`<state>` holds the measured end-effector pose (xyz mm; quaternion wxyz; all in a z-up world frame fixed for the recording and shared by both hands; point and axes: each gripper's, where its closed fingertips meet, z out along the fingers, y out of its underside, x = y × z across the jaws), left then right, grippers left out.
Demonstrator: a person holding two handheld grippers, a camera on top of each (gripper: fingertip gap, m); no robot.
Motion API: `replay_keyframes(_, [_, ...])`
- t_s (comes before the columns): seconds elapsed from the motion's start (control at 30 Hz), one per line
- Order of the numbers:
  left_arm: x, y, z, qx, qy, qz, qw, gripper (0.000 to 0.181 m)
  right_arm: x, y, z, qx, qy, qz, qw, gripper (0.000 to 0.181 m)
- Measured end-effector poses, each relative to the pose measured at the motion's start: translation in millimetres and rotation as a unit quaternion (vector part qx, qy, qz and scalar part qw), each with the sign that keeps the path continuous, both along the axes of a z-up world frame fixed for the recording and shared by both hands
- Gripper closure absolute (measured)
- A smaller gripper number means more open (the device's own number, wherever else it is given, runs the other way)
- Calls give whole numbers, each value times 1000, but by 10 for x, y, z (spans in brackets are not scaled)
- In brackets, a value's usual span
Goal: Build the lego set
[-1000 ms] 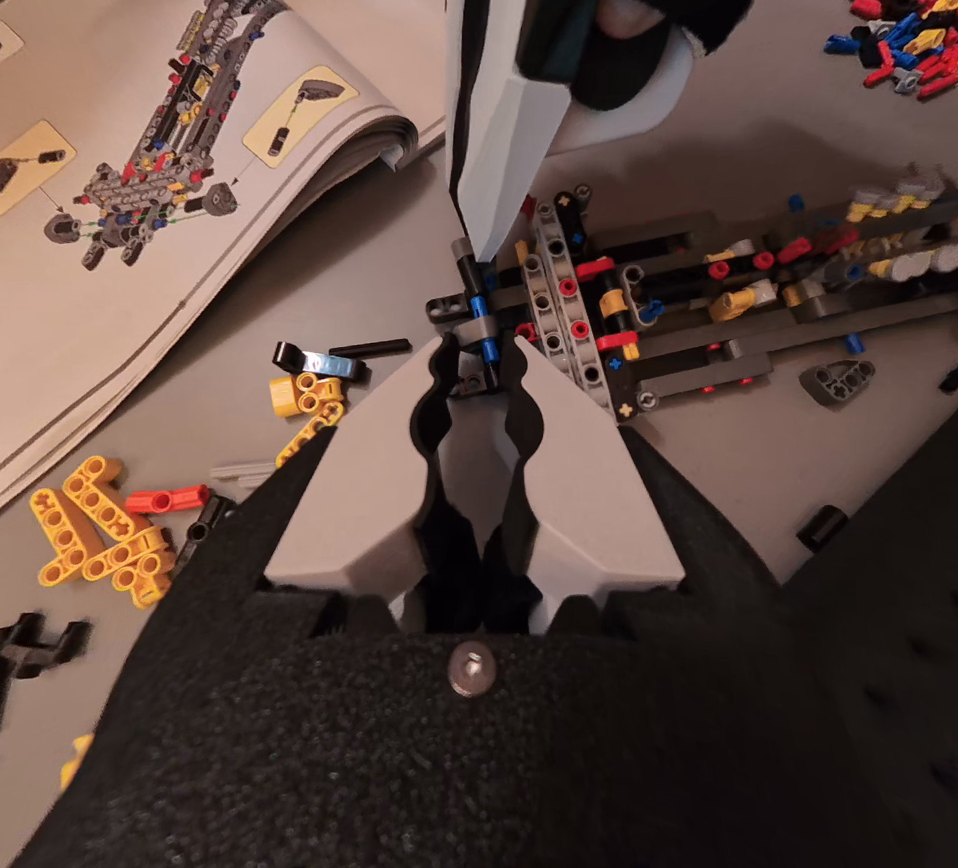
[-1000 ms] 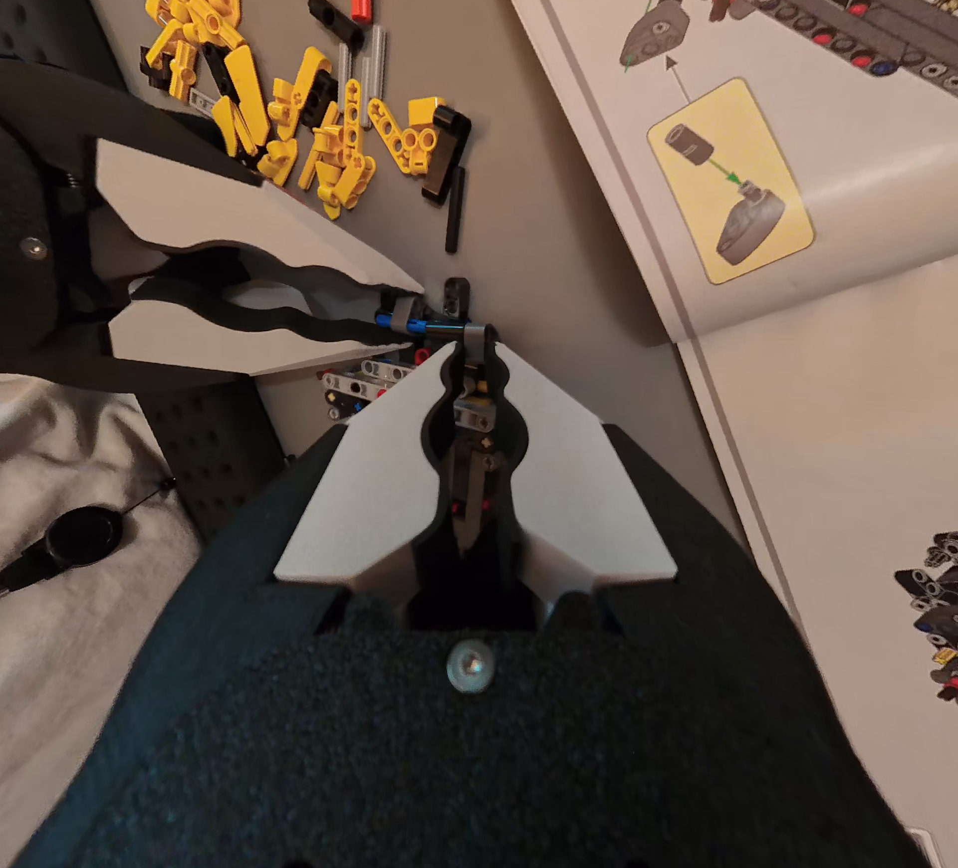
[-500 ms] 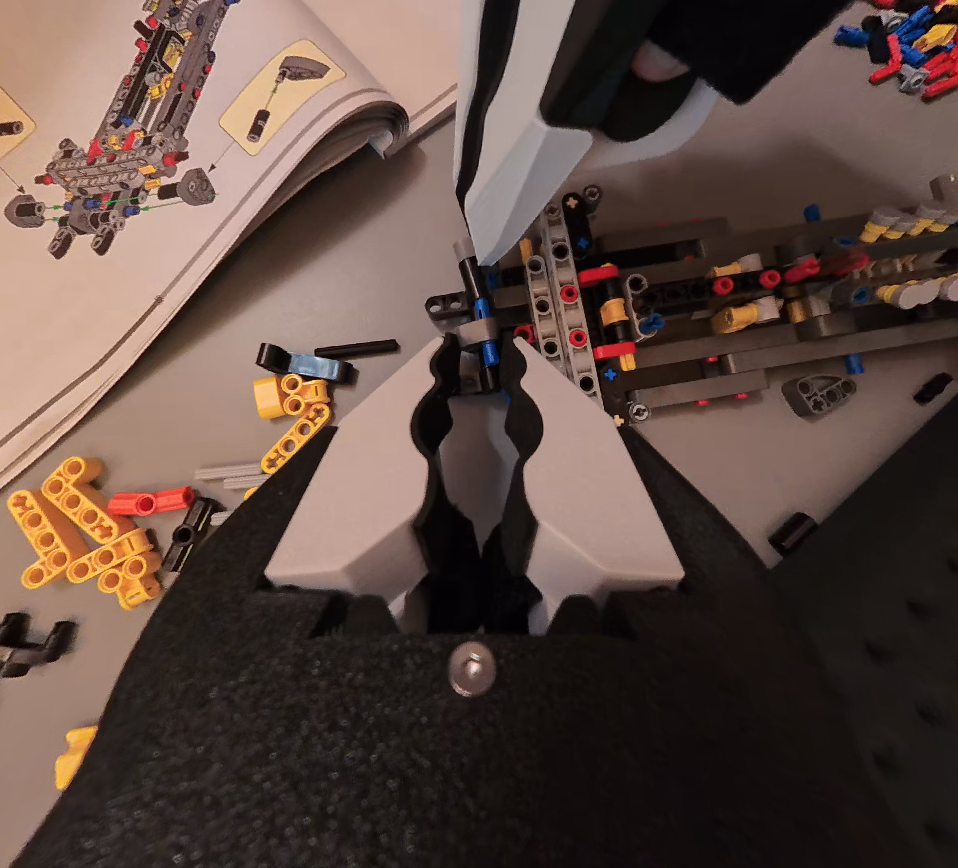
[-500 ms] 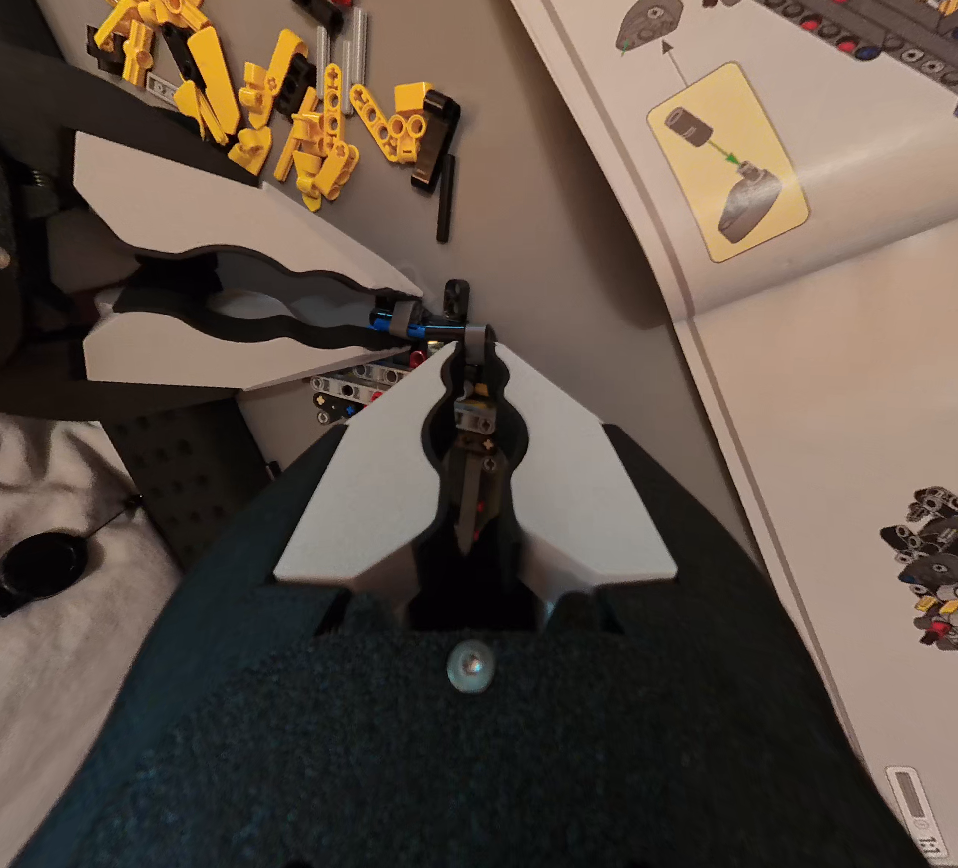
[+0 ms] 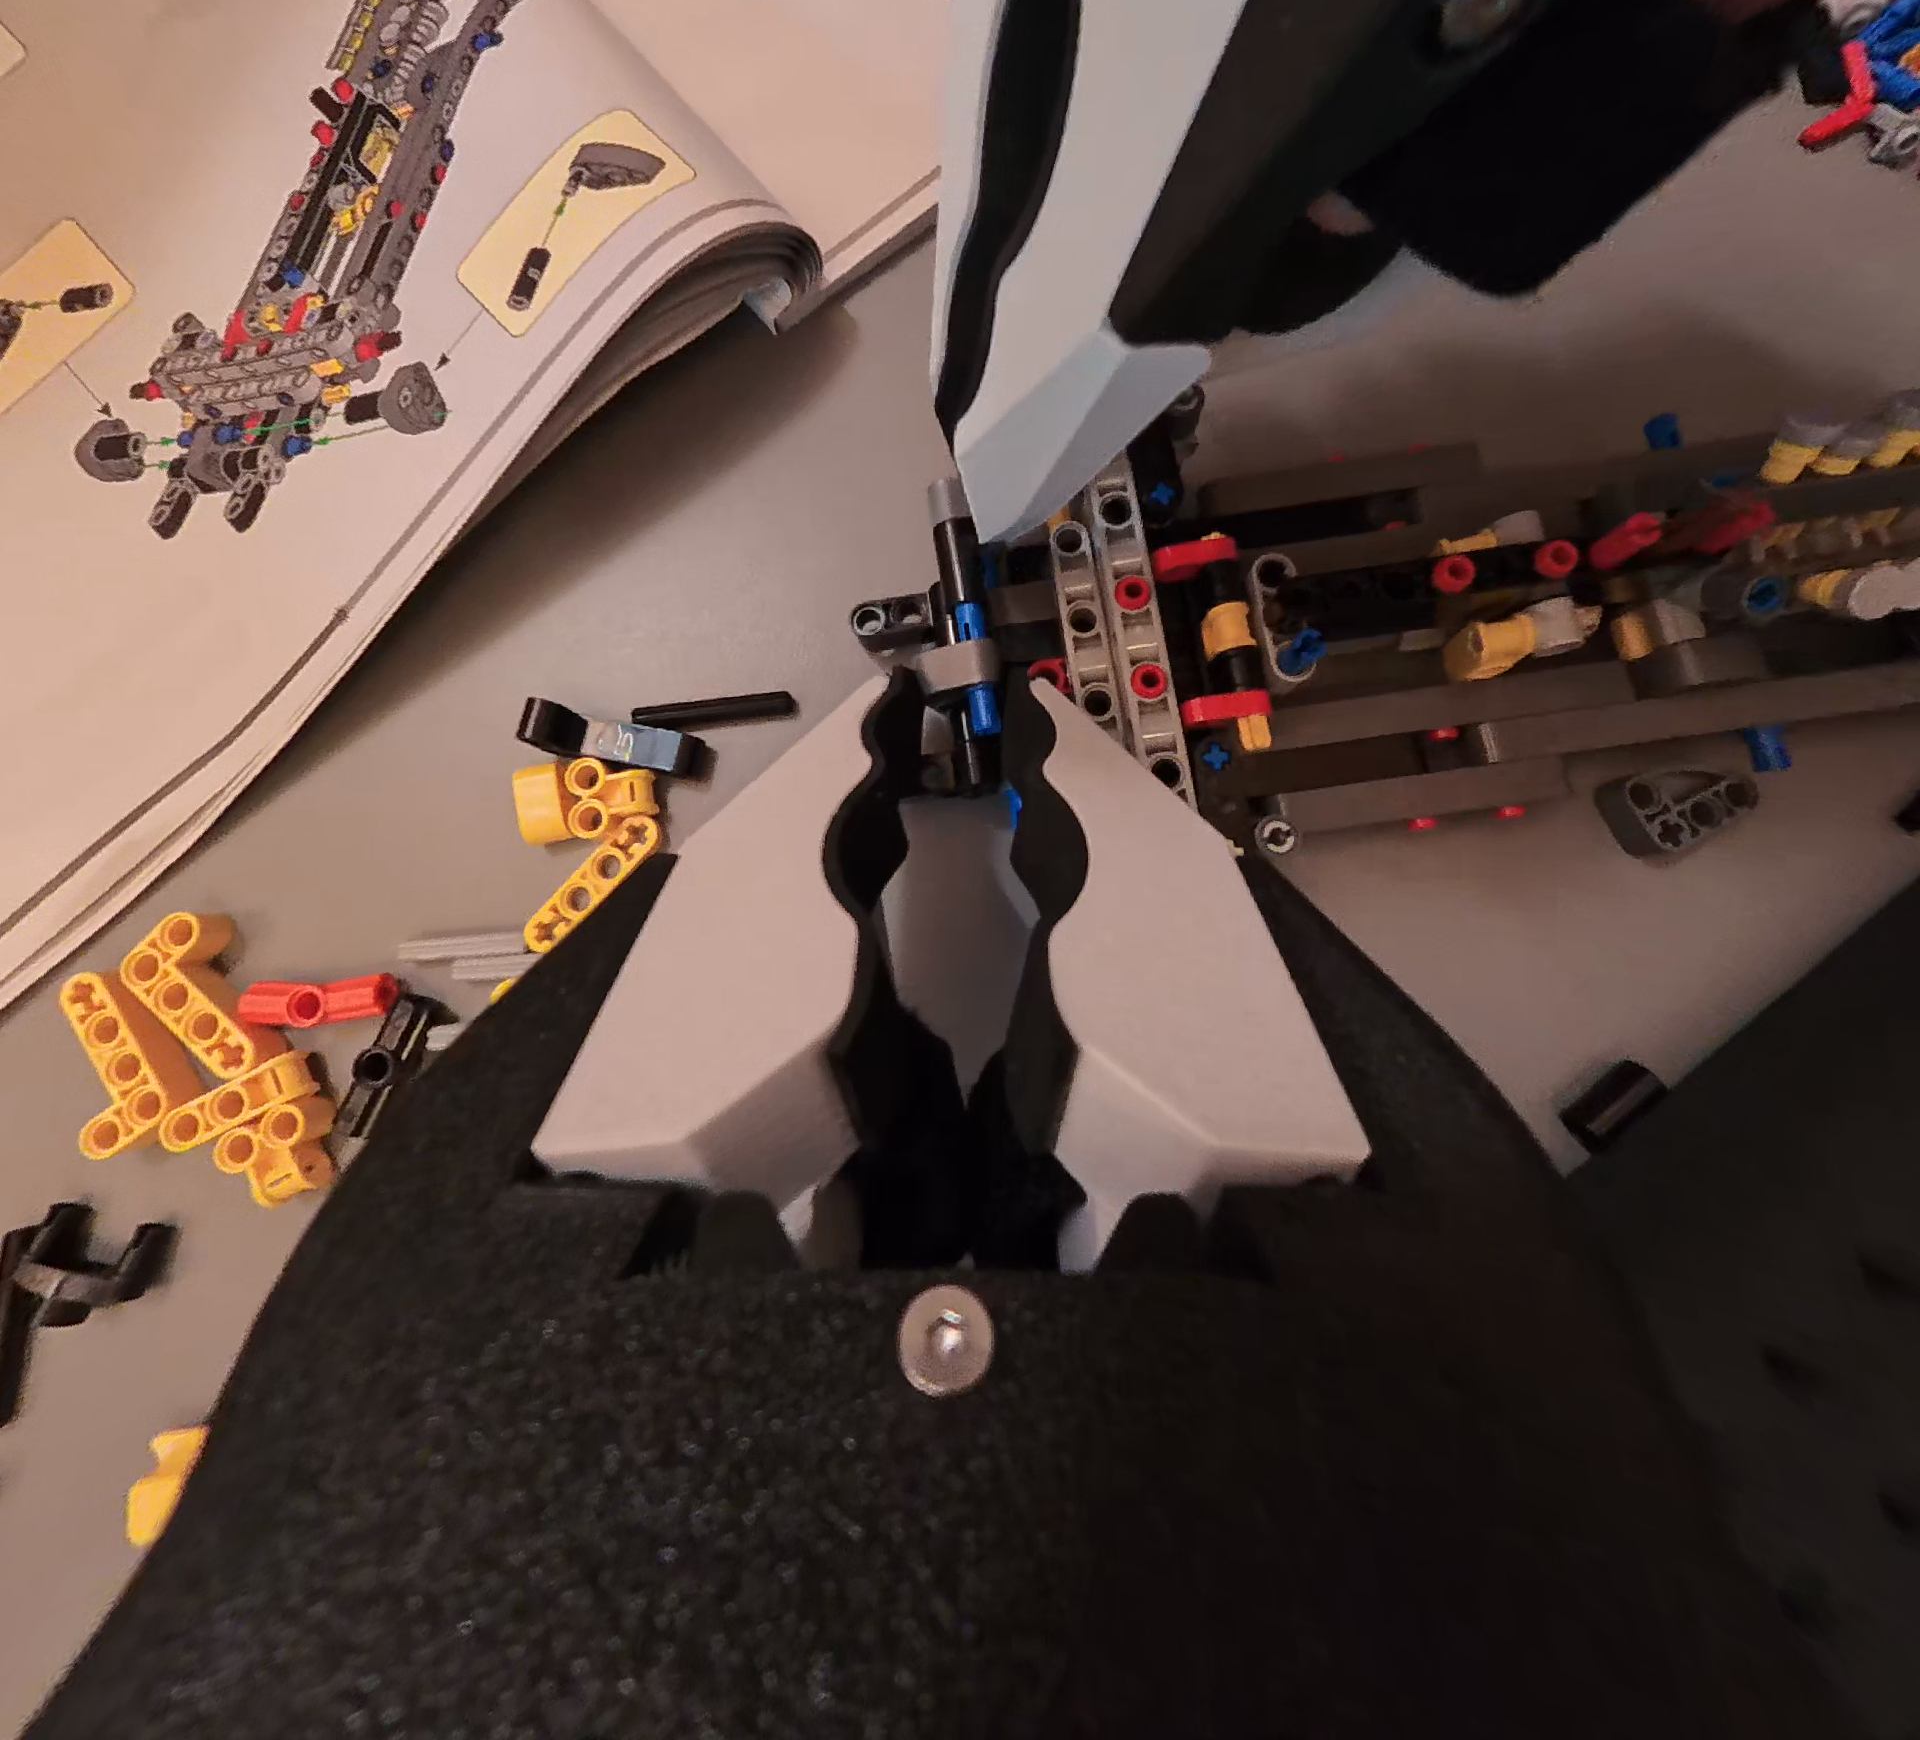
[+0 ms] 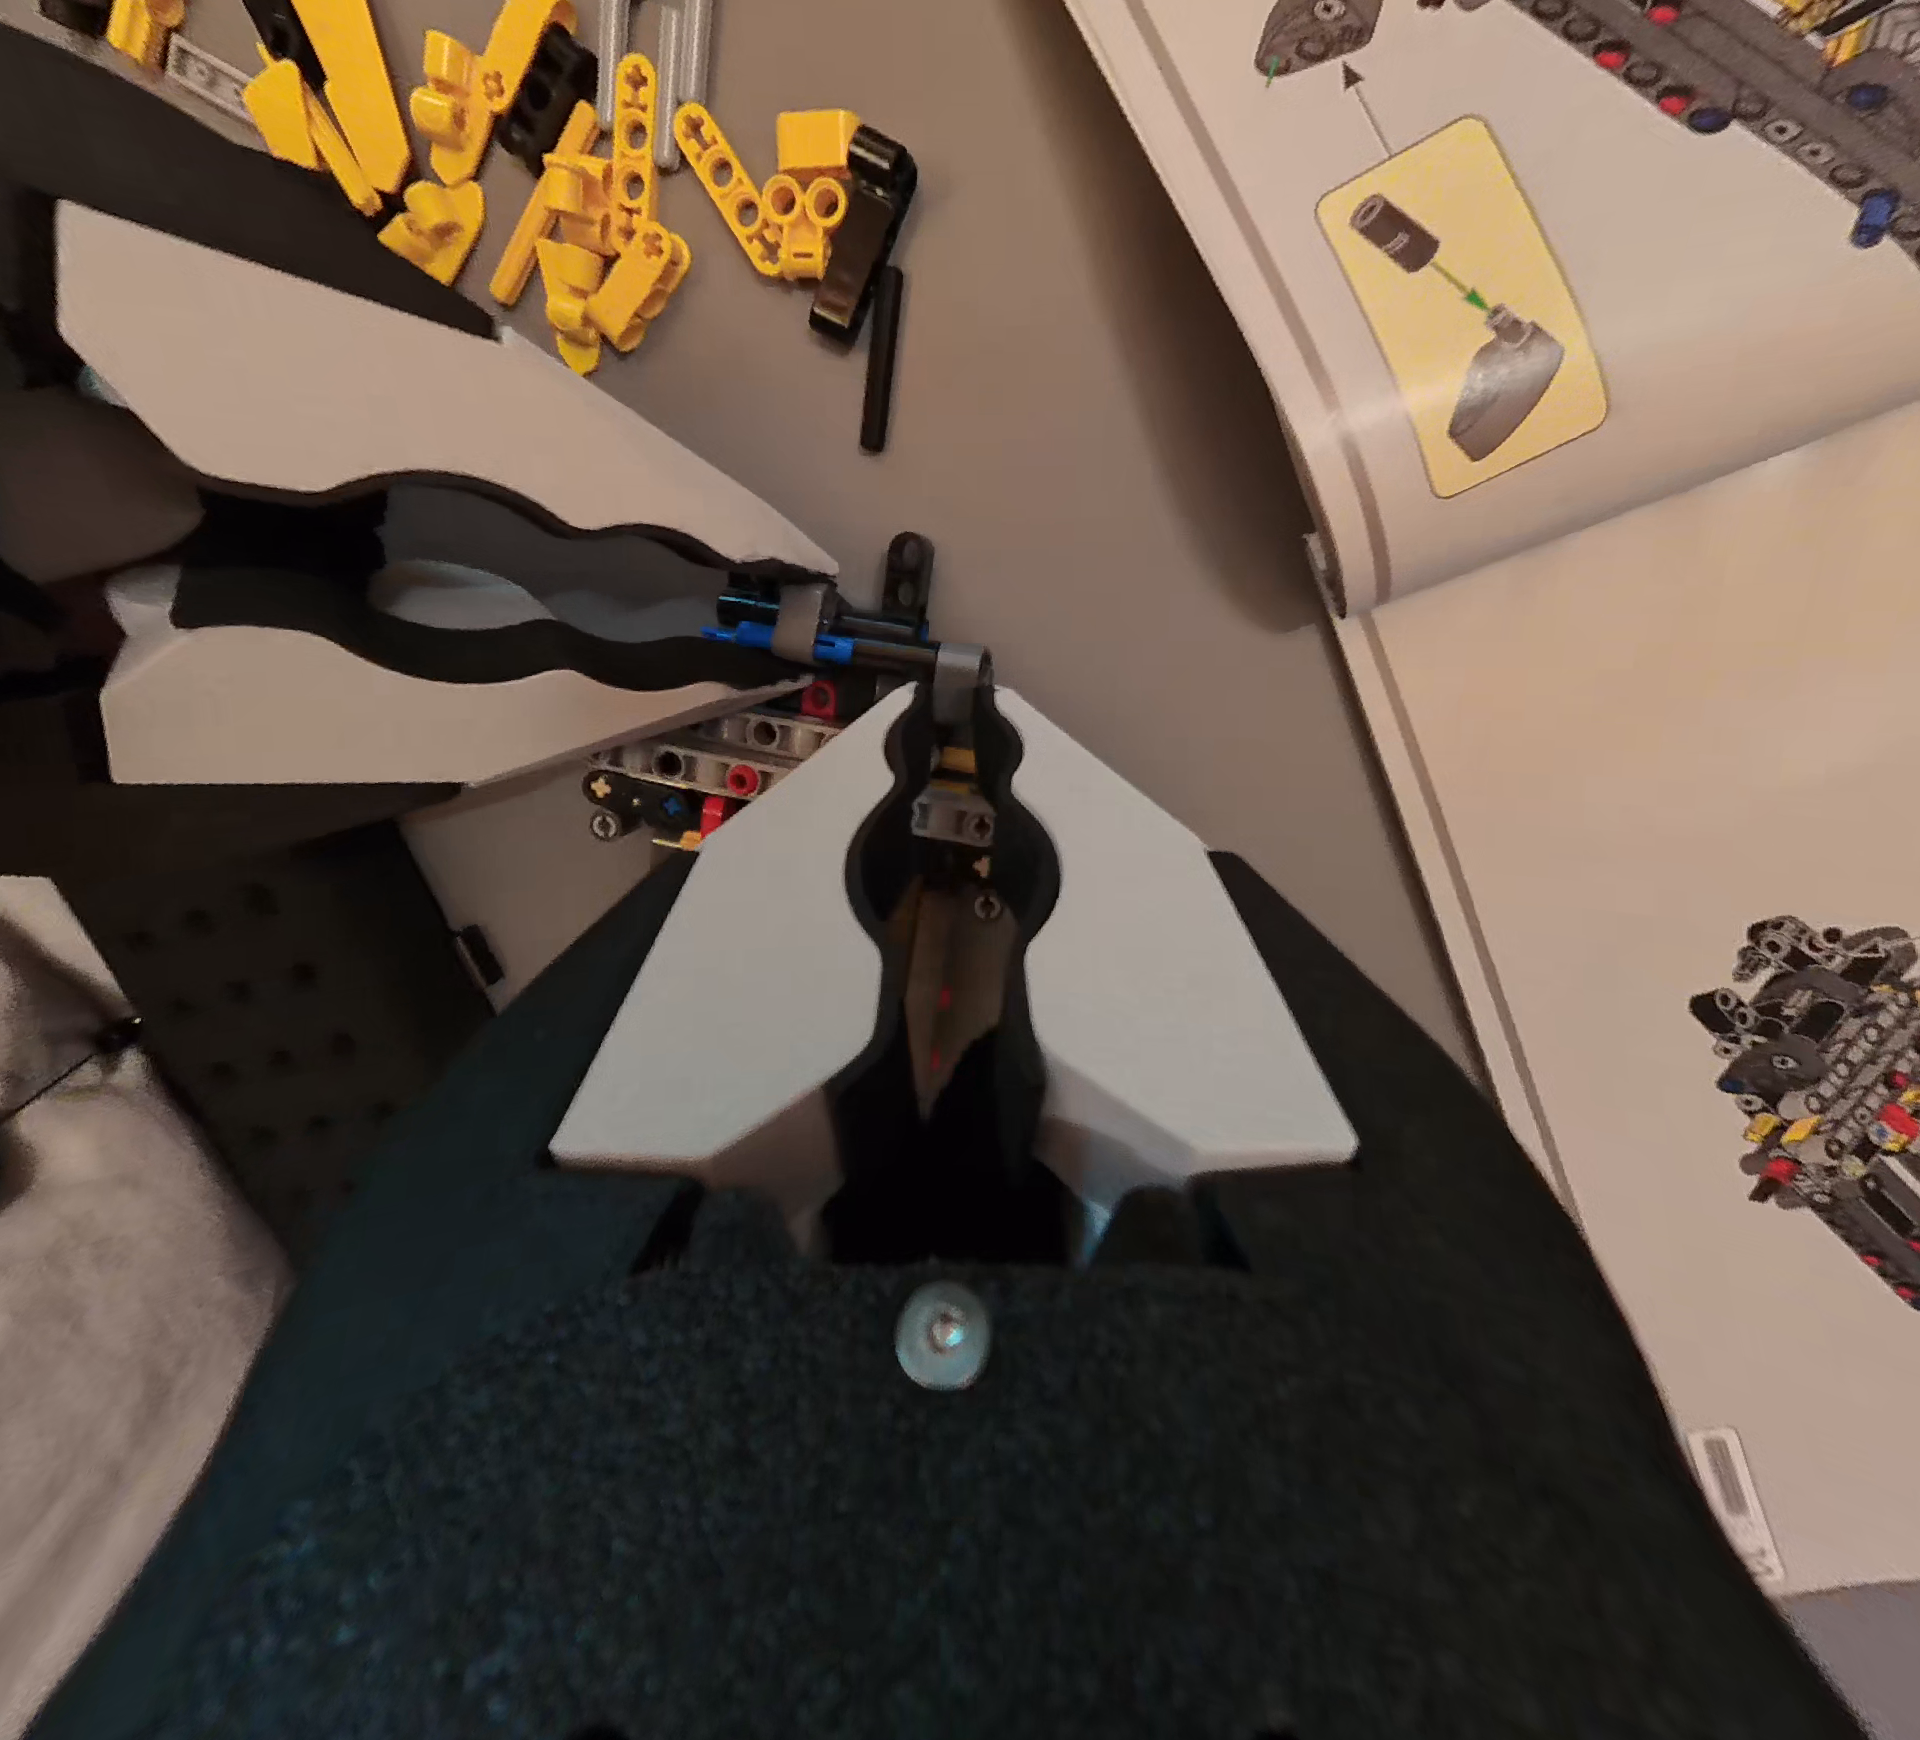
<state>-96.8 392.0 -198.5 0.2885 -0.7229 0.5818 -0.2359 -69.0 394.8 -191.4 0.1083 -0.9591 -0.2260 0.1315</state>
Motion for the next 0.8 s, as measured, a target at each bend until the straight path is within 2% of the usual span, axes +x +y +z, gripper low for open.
replay_keyframes(0.37, [13,-4,-5,-14,-18,5,1000,168,-9,4,4,-36,66,-14,997,174])
replay_keyframes(0.5, [19,-3,-4,-45,-34,12,998,168,-10,-7,2,-71,108,-49,990,174])
replay_keyframes(0.8, [44,-3,-1,-52,-49,12,997,168,33,-33,3,-85,96,-44,991,174])
